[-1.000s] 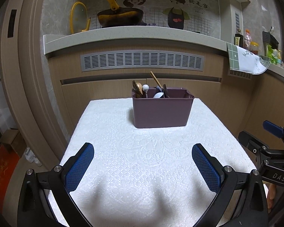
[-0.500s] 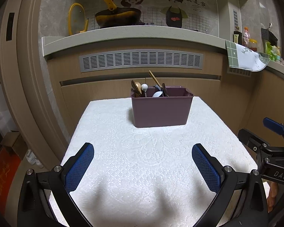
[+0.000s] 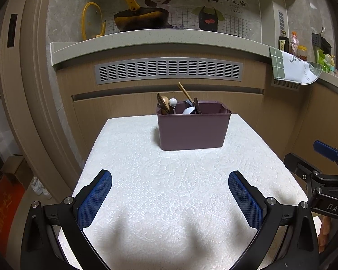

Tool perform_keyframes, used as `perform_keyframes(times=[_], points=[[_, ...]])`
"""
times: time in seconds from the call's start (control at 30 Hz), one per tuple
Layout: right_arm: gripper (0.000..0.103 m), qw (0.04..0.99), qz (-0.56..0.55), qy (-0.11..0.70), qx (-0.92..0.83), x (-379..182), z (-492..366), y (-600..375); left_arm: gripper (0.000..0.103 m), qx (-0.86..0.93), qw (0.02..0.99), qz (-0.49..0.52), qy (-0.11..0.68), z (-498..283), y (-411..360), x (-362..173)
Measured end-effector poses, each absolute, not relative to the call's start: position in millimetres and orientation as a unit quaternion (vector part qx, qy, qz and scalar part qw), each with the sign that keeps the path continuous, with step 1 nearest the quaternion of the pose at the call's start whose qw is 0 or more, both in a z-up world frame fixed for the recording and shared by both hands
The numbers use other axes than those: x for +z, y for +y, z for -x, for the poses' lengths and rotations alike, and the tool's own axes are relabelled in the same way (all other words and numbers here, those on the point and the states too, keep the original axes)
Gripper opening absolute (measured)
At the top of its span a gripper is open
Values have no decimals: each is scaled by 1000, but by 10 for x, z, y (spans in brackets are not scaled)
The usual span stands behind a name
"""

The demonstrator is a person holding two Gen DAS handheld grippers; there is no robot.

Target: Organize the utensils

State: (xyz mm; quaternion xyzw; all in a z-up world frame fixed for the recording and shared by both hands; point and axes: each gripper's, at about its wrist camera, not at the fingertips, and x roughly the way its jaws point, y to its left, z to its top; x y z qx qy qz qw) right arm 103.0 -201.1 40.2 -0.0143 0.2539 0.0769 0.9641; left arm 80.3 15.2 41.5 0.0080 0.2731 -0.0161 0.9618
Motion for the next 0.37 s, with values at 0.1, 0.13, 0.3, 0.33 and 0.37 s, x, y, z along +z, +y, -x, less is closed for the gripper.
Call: perform_keyframes(times=[0.1, 0.13, 0.3, 0.33, 0.37], points=[[102, 964, 15, 255, 79, 394, -1038, -2013, 103, -16, 962, -8, 273, -800, 153, 415], [102, 964, 15, 254, 78, 394, -1039, -2016, 103, -16, 962, -8, 273, -799, 155, 416], [103, 964, 15, 254, 78, 389, -1036, -2009, 103, -18, 962, -7, 271, -792, 166, 412], [103, 964, 15, 254, 77, 386, -1035, -2004, 103, -18, 963, -7, 270, -792, 166, 412], [103, 964, 15, 254, 77, 386, -1035, -2004, 103, -19, 962, -8, 271, -793, 167, 407]])
